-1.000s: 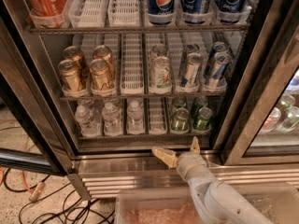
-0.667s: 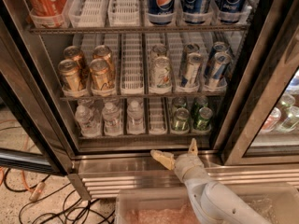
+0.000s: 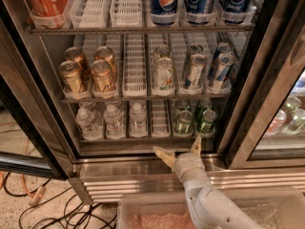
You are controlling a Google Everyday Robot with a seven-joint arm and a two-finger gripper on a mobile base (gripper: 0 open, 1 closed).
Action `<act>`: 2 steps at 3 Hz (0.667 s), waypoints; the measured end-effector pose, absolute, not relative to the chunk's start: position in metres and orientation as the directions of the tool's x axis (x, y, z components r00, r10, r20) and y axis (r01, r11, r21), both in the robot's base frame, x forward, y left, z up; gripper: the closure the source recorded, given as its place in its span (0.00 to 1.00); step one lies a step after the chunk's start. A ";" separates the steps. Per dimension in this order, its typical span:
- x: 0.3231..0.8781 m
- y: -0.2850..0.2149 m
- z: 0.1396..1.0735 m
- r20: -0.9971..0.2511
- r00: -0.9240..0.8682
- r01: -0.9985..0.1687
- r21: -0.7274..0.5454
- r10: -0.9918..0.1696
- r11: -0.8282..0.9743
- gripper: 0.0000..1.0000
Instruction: Pick green can from bottom shelf of fridge
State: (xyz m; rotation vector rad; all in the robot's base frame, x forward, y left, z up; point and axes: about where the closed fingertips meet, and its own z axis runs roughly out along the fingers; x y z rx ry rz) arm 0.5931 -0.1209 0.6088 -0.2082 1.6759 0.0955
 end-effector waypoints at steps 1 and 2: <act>0.595 -0.120 0.609 -0.993 -0.096 -0.185 -0.047 -0.066 0.982 0.00; 0.602 -0.125 0.612 -0.998 -0.050 -0.121 -0.016 -0.022 0.993 0.00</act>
Offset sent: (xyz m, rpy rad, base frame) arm 0.0139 -0.0158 0.0038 0.0854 -0.1533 -0.1761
